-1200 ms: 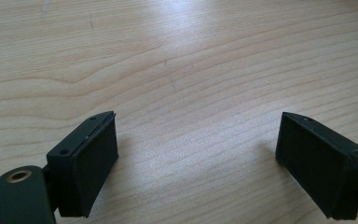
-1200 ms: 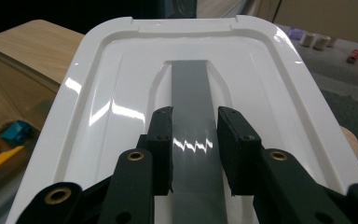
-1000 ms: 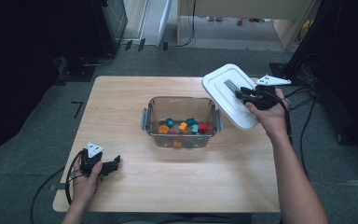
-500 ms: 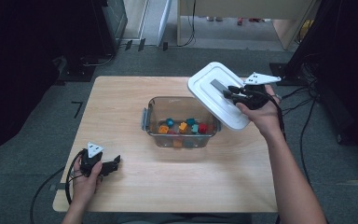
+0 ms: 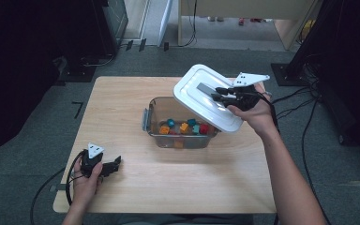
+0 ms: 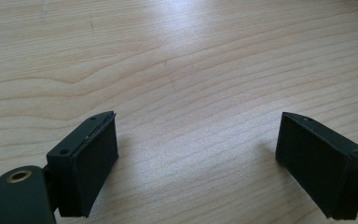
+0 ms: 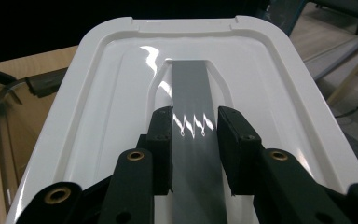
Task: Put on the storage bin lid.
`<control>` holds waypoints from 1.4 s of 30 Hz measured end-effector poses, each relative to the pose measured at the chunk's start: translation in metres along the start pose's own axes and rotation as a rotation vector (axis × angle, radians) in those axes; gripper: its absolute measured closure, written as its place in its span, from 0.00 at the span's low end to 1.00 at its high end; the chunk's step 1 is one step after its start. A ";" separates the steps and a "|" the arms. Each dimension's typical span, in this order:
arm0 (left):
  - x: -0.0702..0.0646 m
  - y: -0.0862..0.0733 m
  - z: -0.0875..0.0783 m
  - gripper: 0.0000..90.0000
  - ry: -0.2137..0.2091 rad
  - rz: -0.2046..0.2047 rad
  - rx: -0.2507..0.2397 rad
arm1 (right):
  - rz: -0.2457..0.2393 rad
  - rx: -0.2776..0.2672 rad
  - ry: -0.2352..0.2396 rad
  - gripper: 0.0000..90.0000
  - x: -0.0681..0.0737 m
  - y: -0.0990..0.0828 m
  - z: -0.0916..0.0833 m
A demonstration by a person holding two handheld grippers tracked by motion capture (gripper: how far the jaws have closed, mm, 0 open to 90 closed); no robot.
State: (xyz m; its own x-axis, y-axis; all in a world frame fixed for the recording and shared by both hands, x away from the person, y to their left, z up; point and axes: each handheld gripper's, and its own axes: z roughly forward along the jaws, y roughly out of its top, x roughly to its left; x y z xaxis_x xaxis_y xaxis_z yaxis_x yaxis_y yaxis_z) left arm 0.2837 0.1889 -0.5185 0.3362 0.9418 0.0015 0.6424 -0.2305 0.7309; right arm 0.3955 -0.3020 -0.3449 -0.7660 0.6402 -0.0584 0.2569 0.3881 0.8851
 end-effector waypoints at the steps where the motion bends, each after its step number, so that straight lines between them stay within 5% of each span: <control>1: 0.000 0.000 0.000 0.14 0.001 0.001 0.000 | -0.008 0.001 0.009 0.76 0.001 0.001 0.002; 17: 0.000 0.000 0.000 0.14 0.000 0.001 0.000 | -0.159 0.016 0.224 0.76 0.018 0.010 0.036; 30: 0.000 0.000 0.000 0.14 -0.001 0.000 0.001 | -0.221 0.068 0.411 0.76 0.020 0.009 0.068; 42: 0.000 0.000 0.000 0.14 -0.002 0.001 0.001 | -0.265 0.122 0.476 0.76 0.021 0.002 0.092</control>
State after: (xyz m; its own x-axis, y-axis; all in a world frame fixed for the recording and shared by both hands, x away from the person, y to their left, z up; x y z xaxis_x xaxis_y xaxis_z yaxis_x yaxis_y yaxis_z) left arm 0.2836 0.1893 -0.5184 0.3382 0.9411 0.0008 0.6430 -0.2317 0.7299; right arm 0.4342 -0.2265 -0.3872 -0.9881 0.1508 -0.0313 0.0641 0.5871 0.8070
